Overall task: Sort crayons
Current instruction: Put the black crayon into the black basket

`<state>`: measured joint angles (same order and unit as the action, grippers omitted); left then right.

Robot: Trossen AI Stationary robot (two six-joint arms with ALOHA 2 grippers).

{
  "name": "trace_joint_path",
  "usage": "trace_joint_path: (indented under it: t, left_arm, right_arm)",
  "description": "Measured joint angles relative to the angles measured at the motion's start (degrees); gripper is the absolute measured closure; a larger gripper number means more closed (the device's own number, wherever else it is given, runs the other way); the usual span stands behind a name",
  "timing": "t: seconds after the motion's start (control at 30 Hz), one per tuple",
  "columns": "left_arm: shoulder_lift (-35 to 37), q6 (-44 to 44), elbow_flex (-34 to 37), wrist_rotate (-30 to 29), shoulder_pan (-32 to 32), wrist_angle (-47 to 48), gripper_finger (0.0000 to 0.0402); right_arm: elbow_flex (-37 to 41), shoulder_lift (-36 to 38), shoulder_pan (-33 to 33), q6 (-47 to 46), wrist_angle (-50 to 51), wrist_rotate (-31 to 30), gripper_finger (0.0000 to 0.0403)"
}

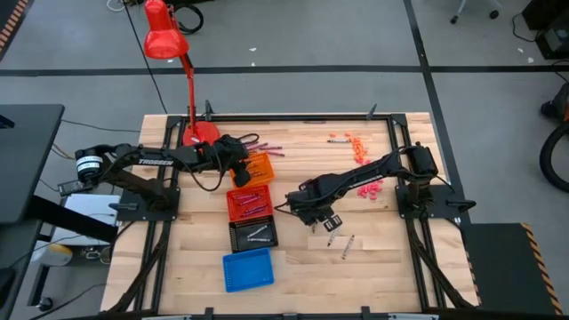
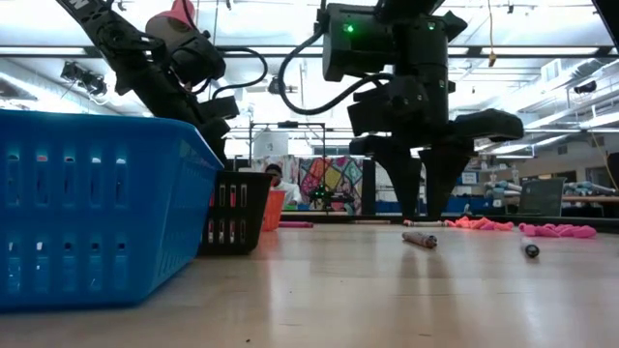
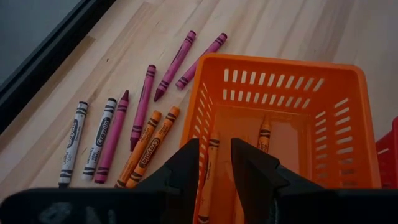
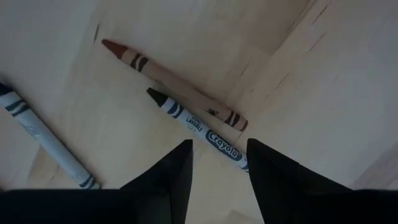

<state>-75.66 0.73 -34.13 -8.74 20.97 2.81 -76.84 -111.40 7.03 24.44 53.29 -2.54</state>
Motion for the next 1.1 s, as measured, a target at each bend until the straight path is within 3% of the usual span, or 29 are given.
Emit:
trace_joint_path:
  t: [0.63, 1.1]
  left_arm:
    - [0.0, 0.18, 0.0, -0.02, 0.0, 0.5, 0.0299]
    - [0.0, 0.18, 0.0, -0.02, 0.0, 0.46, 0.0299]
  right_arm:
    - [5.98, 0.21, -0.68, 3.55, -5.85, 0.62, 0.0252]
    - [6.56, 0.25, -1.25, 2.74, -5.53, 1.1, 0.0376]
